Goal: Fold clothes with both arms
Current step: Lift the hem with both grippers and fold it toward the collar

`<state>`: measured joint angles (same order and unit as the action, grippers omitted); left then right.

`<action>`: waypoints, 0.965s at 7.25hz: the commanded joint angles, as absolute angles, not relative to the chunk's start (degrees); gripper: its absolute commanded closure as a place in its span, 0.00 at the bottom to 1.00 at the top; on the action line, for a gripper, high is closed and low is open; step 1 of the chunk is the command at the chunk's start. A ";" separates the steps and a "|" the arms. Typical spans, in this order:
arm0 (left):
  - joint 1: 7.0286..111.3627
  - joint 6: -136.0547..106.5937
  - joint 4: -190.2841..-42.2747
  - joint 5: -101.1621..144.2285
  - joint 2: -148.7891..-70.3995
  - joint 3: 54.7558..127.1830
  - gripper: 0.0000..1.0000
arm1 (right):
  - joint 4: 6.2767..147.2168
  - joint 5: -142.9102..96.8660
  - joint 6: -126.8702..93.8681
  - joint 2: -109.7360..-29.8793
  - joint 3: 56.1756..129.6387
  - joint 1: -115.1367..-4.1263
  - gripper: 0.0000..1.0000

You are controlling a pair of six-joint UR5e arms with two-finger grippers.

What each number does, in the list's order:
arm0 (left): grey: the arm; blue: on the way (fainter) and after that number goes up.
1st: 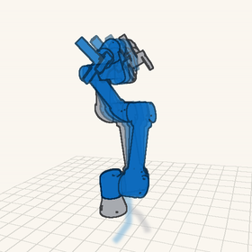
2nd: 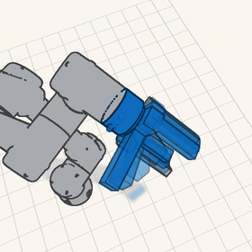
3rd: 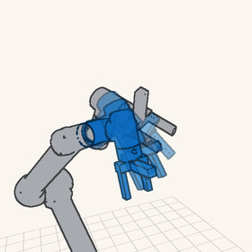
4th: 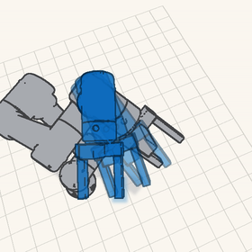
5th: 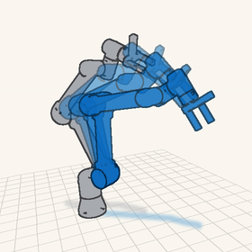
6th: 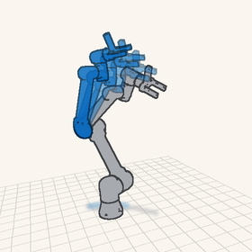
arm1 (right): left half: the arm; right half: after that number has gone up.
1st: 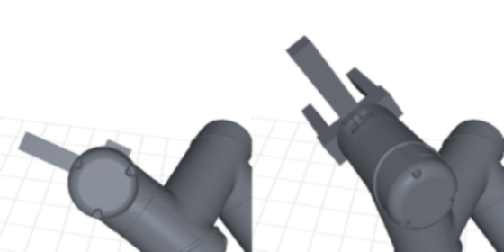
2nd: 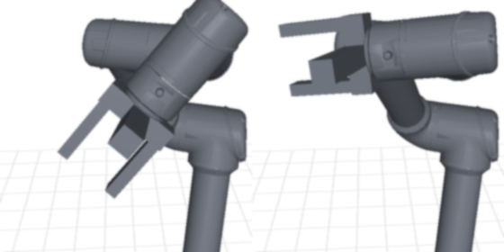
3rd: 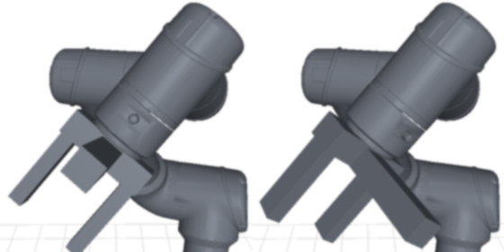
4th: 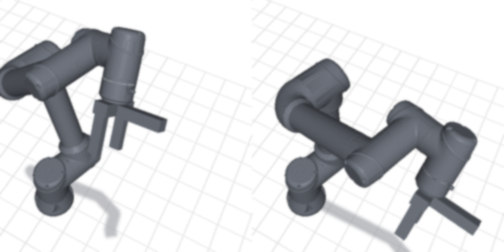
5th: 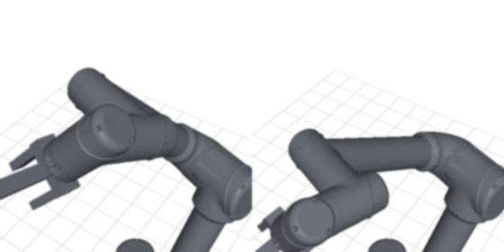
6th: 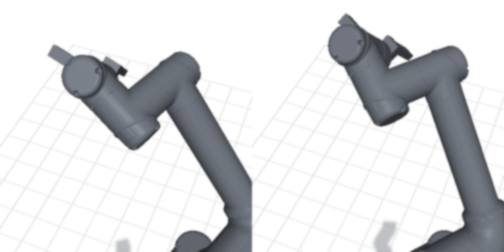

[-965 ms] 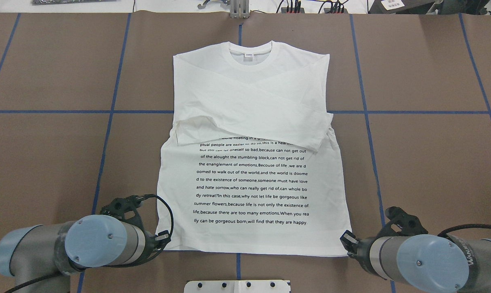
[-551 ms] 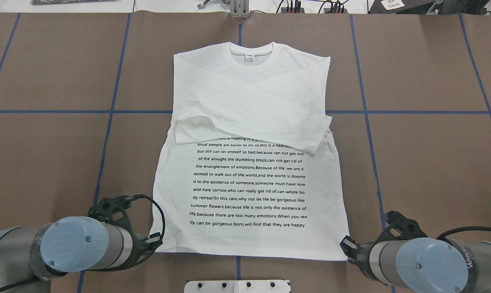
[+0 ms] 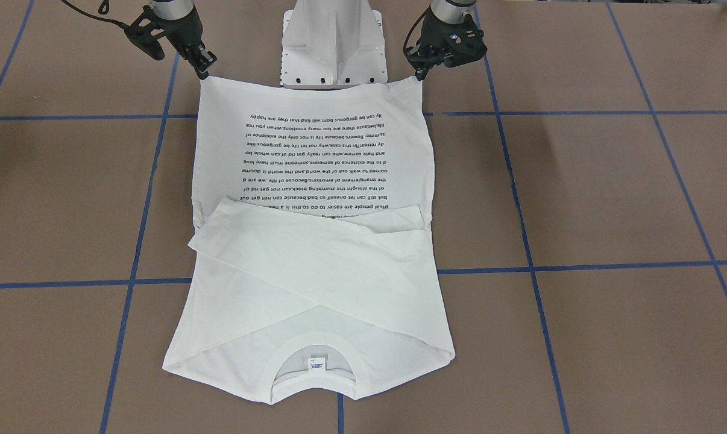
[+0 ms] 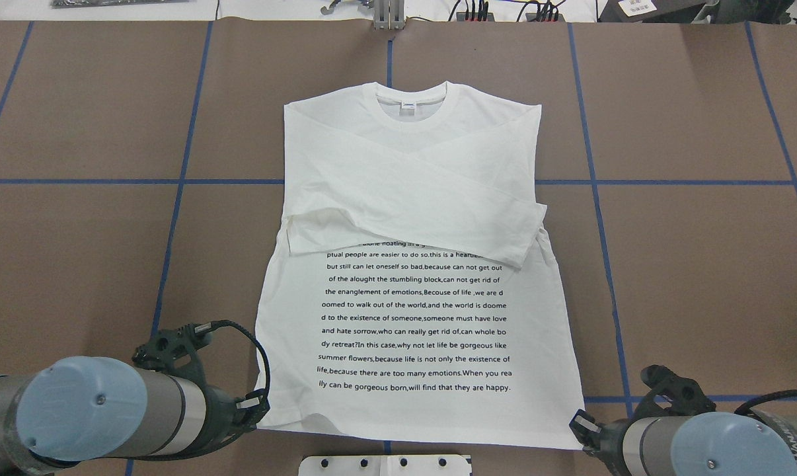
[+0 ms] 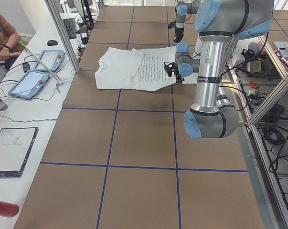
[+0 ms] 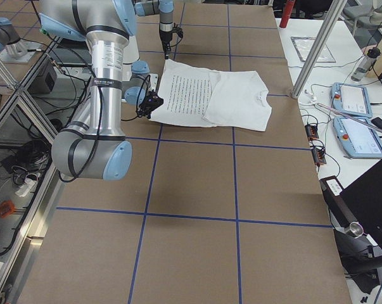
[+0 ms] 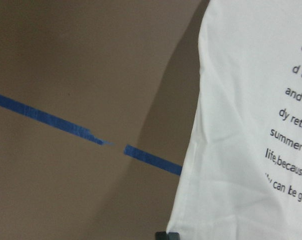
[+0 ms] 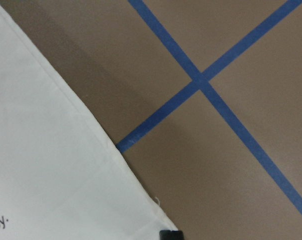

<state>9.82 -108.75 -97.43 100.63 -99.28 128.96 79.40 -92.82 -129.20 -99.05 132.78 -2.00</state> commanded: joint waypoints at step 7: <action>28.01 -95.74 -97.91 100.63 -116.36 121.65 1.00 | 90.03 -109.40 -106.24 -79.09 126.25 -35.55 1.00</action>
